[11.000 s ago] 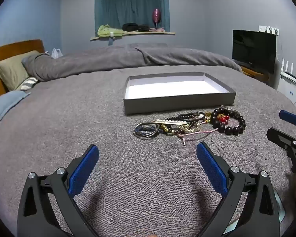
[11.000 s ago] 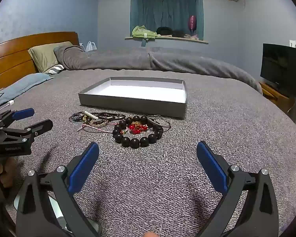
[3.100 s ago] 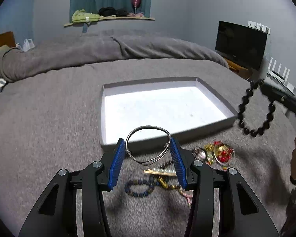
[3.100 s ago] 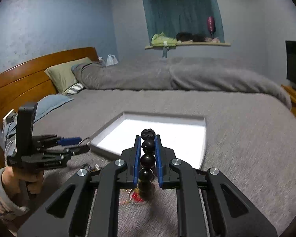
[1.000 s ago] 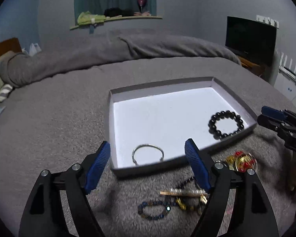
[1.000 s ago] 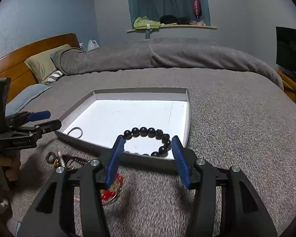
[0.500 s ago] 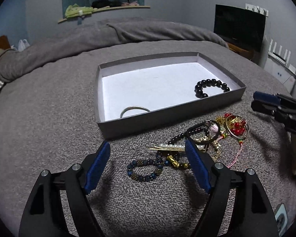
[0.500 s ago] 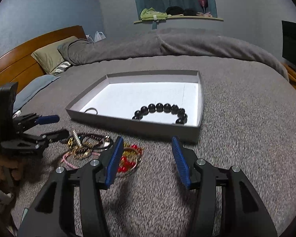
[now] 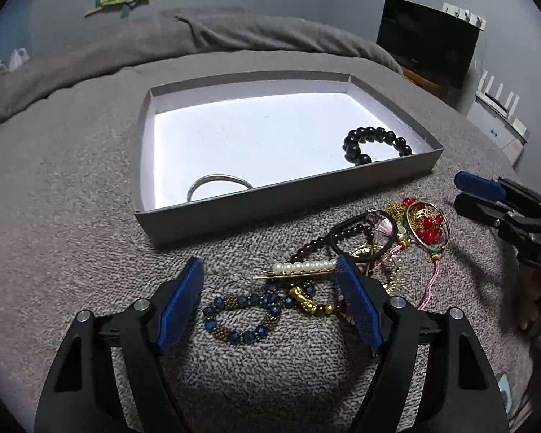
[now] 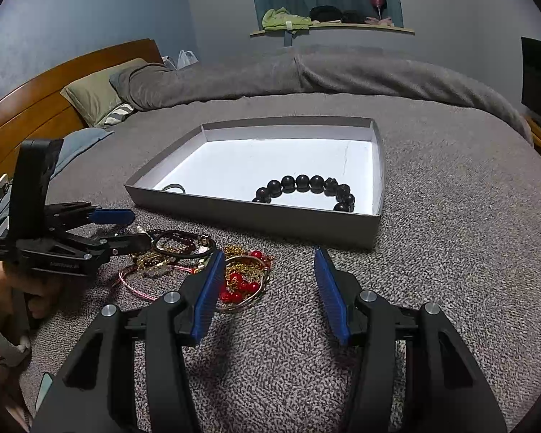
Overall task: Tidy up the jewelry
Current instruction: 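Move the left tool to the pearl hairpin and close on it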
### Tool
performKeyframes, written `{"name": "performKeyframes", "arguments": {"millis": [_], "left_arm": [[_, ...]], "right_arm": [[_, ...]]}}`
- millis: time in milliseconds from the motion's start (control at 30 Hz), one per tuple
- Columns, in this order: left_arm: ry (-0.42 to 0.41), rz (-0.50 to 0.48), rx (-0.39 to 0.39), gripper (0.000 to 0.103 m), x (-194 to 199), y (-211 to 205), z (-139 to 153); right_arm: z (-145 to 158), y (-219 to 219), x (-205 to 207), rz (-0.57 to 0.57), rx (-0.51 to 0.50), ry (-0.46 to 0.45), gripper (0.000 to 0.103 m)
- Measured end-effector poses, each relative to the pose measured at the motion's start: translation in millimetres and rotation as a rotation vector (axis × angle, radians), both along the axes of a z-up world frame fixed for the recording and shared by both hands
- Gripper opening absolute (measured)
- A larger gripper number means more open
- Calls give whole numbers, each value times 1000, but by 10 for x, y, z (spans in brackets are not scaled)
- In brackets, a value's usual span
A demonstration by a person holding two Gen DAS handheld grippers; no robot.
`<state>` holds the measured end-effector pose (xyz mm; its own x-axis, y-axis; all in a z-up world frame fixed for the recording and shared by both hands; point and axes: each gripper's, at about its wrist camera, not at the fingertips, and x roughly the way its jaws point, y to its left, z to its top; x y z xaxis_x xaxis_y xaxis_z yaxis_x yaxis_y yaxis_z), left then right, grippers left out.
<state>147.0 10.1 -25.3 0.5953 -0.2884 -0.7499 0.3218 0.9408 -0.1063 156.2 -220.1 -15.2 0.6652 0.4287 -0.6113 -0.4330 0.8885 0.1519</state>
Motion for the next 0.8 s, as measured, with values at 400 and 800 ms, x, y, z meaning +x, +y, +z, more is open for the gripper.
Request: {"name": "performKeyframes", "arguments": {"millis": [400,800], "left_arm": [[-73,-105,3,17,-217,-128,120],[-77,-208,24,8,-546,-179,170]], "right_arm": [[-33,-11,29,-5,9,17,51],[-28,-27,27,-8,8,18,52]]}}
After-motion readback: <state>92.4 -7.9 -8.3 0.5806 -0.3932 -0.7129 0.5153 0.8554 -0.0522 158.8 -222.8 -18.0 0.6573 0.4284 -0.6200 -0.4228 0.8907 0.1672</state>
